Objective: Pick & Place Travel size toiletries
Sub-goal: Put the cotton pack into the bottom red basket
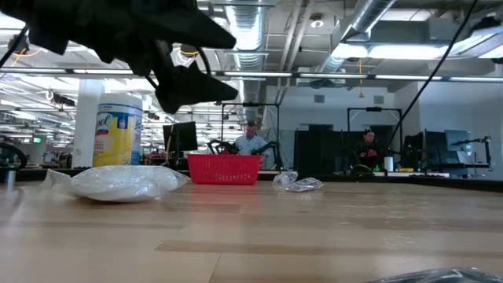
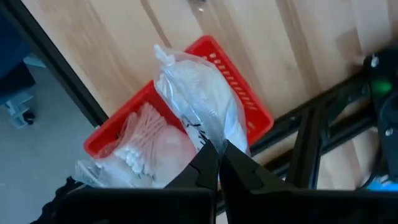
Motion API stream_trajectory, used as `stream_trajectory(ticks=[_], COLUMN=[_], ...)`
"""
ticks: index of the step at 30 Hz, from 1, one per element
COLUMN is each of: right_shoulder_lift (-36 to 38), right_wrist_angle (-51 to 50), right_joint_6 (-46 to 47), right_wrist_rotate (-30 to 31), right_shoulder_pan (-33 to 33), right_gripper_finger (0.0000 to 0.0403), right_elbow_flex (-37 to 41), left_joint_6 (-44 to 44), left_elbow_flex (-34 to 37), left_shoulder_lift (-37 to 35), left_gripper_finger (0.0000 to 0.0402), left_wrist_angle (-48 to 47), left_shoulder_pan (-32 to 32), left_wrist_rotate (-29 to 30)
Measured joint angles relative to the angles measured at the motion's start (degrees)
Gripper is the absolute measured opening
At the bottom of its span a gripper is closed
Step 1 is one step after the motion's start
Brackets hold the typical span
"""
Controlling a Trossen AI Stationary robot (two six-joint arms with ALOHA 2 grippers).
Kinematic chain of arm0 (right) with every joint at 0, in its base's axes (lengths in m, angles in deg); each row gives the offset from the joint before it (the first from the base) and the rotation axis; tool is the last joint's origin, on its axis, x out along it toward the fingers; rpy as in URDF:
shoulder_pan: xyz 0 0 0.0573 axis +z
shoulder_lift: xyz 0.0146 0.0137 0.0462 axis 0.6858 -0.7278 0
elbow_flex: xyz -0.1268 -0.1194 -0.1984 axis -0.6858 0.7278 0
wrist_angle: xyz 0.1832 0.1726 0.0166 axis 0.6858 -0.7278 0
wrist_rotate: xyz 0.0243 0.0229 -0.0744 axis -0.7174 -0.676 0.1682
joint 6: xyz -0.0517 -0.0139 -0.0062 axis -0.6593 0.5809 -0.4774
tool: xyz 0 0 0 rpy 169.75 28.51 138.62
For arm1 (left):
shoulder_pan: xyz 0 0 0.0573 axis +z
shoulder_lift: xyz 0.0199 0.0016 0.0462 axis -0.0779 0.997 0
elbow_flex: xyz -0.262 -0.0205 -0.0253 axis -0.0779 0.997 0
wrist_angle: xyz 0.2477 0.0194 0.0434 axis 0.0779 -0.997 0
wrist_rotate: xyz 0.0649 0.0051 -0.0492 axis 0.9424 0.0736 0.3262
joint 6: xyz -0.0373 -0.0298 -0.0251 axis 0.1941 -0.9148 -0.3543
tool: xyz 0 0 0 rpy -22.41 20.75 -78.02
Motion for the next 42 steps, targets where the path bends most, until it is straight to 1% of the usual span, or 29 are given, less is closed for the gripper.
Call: stream_trajectory(ticks=[2,5,12,17,20,29,33,38,42], right_shoulder_lift=[0.0,-0.35,-5.79,-7.85,-7.98,-7.78,-7.74,-7.74,-7.74], right_wrist_angle=[-0.07,0.23,1.16,4.89,4.13,-3.19,-3.01,-3.04,-3.04], right_joint_6=[1.65,2.16,-2.81,-5.5,-5.32,-4.61,-7.07,-10.71,-11.4], right_wrist_rotate=[-1.16,-1.27,-8.29,-8.42,-8.43,-8.47,-8.45,-9.29,-8.43], right_shoulder_pan=[0.59,0.88,0.58,0.29,0.31,0.35,0.34,0.34,0.14], right_gripper_finger=[0.0,0.0,0.0,0.0,0.0,0.0,0.0,0.0,0.0], right_elbow_flex=[0.0,-0.02,0.0,-0.02,0.0,-1.45,-2.87,-2.86,-2.86], left_joint_6=[0.09,0.12,1.33,1.6,2.68,3.28,3.29,3.28,3.28], left_elbow_flex=[0.0,-0.02,-0.08,-1.08,-1.6,-1.81,-1.81,-1.81,-1.81], left_shoulder_lift=[2.11,3.47,3.18,3.09,3.03,3.03,3.03,3.03,3.03], left_gripper_finger=[0.0326,0.0328,0.033,0.0329,0.033,0.0325,0.0325,0.0321,0.0321], left_wrist_angle=[4.64,8.89,10.02,10.07,10.07,10.07,10.04,10.04,10.02], left_shoulder_pan=[-0.13,-0.18,-0.24,-0.24,-0.24,0.46,0.46,0.44,0.32], left_wrist_rotate=[-1.7,-2.12,-2.07,-2.77,-2.77,-2.77,-2.77,-2.93,-2.93])
